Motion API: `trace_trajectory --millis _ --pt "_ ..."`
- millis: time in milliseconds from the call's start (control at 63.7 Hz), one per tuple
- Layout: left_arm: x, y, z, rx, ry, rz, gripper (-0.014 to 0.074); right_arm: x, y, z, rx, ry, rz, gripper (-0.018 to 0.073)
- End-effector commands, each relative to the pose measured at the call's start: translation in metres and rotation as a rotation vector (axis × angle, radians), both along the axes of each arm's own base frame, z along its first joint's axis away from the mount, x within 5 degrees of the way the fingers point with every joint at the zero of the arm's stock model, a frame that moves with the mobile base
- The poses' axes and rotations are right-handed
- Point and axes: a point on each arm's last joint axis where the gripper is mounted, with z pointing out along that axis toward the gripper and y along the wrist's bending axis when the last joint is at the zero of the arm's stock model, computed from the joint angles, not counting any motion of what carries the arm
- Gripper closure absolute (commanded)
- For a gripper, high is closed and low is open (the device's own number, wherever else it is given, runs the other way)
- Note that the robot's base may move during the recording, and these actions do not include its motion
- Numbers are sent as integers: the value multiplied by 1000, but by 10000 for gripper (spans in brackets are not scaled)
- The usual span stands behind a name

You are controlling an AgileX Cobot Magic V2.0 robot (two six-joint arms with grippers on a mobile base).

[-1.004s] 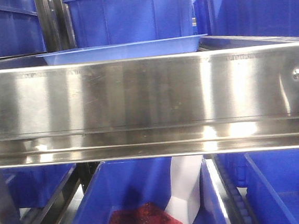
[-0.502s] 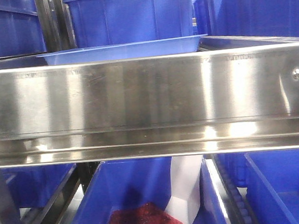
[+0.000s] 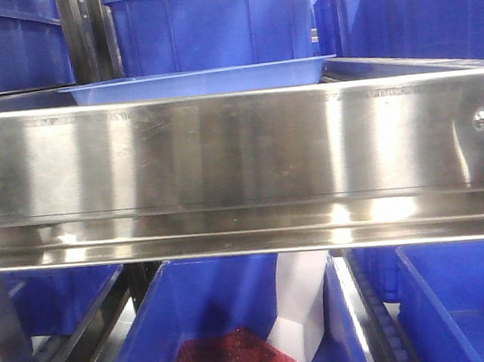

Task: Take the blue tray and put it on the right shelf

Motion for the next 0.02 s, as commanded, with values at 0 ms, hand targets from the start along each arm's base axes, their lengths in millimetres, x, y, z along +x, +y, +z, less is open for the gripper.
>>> trace_trajectory --millis 0 --pt "1 1 -2 -8 -68 12 645 -4 0 17 -16 -136 -9 504"
